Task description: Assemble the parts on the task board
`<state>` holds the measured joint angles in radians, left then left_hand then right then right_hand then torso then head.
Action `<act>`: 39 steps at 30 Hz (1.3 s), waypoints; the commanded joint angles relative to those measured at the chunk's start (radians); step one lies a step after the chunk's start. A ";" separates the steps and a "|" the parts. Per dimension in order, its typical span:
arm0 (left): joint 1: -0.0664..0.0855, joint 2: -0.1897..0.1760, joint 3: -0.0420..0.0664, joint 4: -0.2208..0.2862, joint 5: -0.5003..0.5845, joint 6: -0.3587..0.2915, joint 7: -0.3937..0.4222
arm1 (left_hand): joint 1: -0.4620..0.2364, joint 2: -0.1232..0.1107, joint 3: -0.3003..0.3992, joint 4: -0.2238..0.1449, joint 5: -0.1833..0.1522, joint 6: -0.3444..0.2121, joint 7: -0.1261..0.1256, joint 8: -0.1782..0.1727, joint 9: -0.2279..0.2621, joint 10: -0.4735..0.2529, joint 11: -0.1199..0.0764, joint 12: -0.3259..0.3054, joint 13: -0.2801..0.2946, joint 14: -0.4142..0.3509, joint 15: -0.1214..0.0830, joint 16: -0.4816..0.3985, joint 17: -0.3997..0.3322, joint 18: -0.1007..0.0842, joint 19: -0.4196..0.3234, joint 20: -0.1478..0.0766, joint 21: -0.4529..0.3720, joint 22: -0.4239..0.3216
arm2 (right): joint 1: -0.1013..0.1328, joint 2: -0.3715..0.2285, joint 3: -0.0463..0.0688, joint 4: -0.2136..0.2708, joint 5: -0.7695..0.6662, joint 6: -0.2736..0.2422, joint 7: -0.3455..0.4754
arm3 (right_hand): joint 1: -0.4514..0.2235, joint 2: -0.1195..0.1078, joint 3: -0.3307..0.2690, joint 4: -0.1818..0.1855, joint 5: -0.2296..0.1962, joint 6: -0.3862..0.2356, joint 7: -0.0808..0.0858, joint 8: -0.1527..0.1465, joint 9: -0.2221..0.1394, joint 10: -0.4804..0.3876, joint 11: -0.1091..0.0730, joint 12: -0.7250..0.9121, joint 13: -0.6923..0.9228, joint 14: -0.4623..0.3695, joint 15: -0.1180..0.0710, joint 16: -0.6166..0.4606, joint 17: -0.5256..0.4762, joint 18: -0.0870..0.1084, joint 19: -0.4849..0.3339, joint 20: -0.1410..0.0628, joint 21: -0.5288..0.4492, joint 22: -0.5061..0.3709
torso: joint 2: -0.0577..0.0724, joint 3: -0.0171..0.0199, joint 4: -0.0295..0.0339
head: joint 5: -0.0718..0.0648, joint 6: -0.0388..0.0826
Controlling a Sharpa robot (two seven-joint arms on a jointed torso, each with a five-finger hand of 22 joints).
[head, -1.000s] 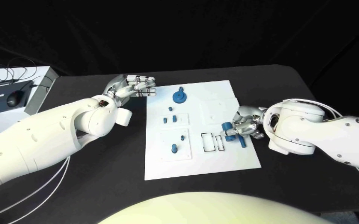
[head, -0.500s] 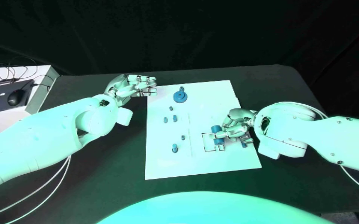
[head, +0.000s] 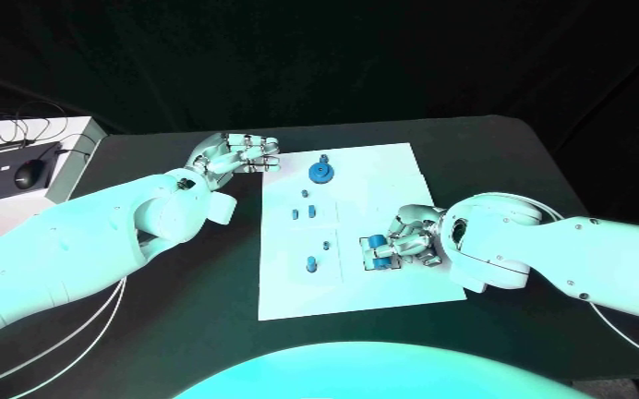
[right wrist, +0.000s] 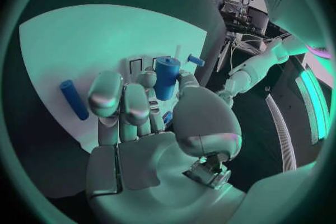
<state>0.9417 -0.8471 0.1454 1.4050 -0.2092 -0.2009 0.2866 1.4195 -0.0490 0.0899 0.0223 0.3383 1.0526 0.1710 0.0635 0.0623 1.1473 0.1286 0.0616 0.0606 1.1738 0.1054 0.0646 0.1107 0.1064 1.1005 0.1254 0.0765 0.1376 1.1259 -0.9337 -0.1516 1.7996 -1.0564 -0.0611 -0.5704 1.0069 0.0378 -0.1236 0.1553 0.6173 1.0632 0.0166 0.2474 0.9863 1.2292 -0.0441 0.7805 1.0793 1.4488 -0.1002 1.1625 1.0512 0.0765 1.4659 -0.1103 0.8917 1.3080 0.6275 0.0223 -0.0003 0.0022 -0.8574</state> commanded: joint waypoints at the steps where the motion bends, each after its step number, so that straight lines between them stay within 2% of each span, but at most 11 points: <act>1: -0.001 0.000 0.000 0.003 0.004 0.019 0.004 | 0.003 0.004 -0.001 0.005 0.000 -0.005 0.000 0.000 0.001 -0.005 0.001 -0.001 -0.001 -0.006 0.001 -0.001 0.001 -0.008 0.004 0.004 0.000 -0.001 | -0.003 0.004 0.000 -0.003 -0.041 -0.009 -0.002 | -0.002 0.006 0.079 -0.083 -0.001 0.004 0.000 0.003 0.002 0.000 -0.004 -0.006 -0.002 0.002 -0.004 -0.005 -0.001 -0.012 0.031 -0.007 -0.004 0.118 | 0.000 -0.0001 -0.0007 | 0.001 -0.001; 12: -0.001 -0.004 0.000 0.006 0.004 0.020 0.001 | 0.005 0.003 0.001 0.004 0.000 -0.005 0.000 0.000 0.001 -0.005 0.001 -0.001 -0.001 -0.006 0.001 -0.001 0.001 -0.008 0.005 0.004 0.000 -0.004 | -0.008 0.019 0.000 -0.013 -0.068 -0.024 -0.002 | -0.003 0.005 0.079 -0.090 -0.003 0.003 0.000 0.004 0.001 0.000 -0.004 -0.005 -0.002 0.003 -0.004 -0.005 0.000 -0.012 0.031 -0.007 -0.004 0.118 | 0.000 -0.0008 -0.0002 | 0.003 -0.002; 25: -0.001 -0.009 0.000 0.009 0.004 0.023 -0.002 | 0.003 0.004 0.001 0.005 0.000 -0.005 0.000 0.000 0.001 -0.004 0.001 -0.001 -0.001 -0.006 0.001 -0.001 0.001 -0.008 0.005 0.004 0.001 -0.005 | -0.009 0.036 0.000 -0.041 -0.080 -0.008 -0.004 | -0.008 0.003 0.073 -0.090 -0.027 0.002 0.002 0.002 -0.002 -0.004 -0.003 -0.010 -0.007 0.002 -0.003 -0.007 -0.001 -0.012 0.030 -0.006 -0.007 0.118 | 0.000 -0.0009 0.0006 | 0.007 -0.003; 31: -0.001 -0.010 0.000 0.009 0.004 0.024 -0.003 | 0.001 0.004 0.000 0.006 0.000 -0.005 0.000 0.000 0.001 -0.004 0.001 -0.001 -0.001 -0.006 0.001 -0.001 0.001 -0.008 0.005 0.004 0.001 -0.006 | -0.009 0.038 0.000 -0.045 -0.081 0.010 -0.005 | -0.016 -0.005 0.058 -0.087 -0.075 0.004 0.003 0.002 -0.004 -0.006 -0.001 -0.014 -0.011 0.002 -0.001 -0.009 -0.002 -0.011 0.030 -0.005 -0.010 0.117 | 0.000 -0.0006 -0.0005 | 0.008 -0.004; 37: -0.001 -0.011 0.000 0.009 0.004 0.027 -0.005 | 0.000 0.004 -0.001 0.008 0.000 -0.005 -0.001 0.000 0.001 -0.004 0.001 -0.001 -0.001 -0.006 0.001 -0.001 0.001 -0.008 0.005 0.004 0.001 -0.007 | -0.009 0.039 0.000 -0.046 -0.081 0.022 -0.005 | -0.019 -0.008 0.049 -0.086 -0.091 0.003 0.005 0.000 -0.006 -0.010 0.000 -0.020 -0.016 0.001 -0.001 -0.013 -0.004 -0.011 0.029 -0.004 -0.016 0.116 | -0.001 0.0001 -0.0008 | 0.009 -0.005; 39: -0.001 -0.011 0.000 0.009 0.004 0.028 -0.005 | 0.000 0.004 -0.001 0.008 0.000 -0.005 -0.001 0.000 0.001 -0.004 0.001 -0.001 -0.001 -0.006 0.001 -0.001 0.001 -0.008 0.005 0.004 0.001 -0.007 | -0.009 0.039 0.000 -0.046 -0.082 0.021 -0.005 | -0.024 -0.011 0.041 -0.082 -0.127 0.003 0.006 0.000 -0.007 -0.011 0.001 -0.023 -0.019 0.001 0.000 -0.015 -0.005 -0.010 0.029 -0.003 -0.018 0.116 | -0.001 -0.0001 -0.0008 | 0.009 -0.005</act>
<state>0.9417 -0.8584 0.1454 1.4119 -0.2091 -0.1947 0.2785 1.4195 -0.0490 0.0899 0.0223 0.3383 1.0526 0.1710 0.0635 0.0623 1.1473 0.1286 0.0616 0.0607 1.1738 0.1054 0.0646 0.1103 0.1064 1.1005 0.1254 0.0764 0.1317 1.1195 -0.8946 -0.1492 1.7589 -1.1218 -0.0577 -0.5685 0.9899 0.0229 -0.1258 0.1193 0.4874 1.0620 0.0209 0.2533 0.9806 1.2259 -0.0434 0.7609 1.0605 1.4488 -0.1002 1.1530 1.0471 0.0765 1.4659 -0.1103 0.8764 1.3074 0.6268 0.0221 -0.0008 0.0109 -0.8620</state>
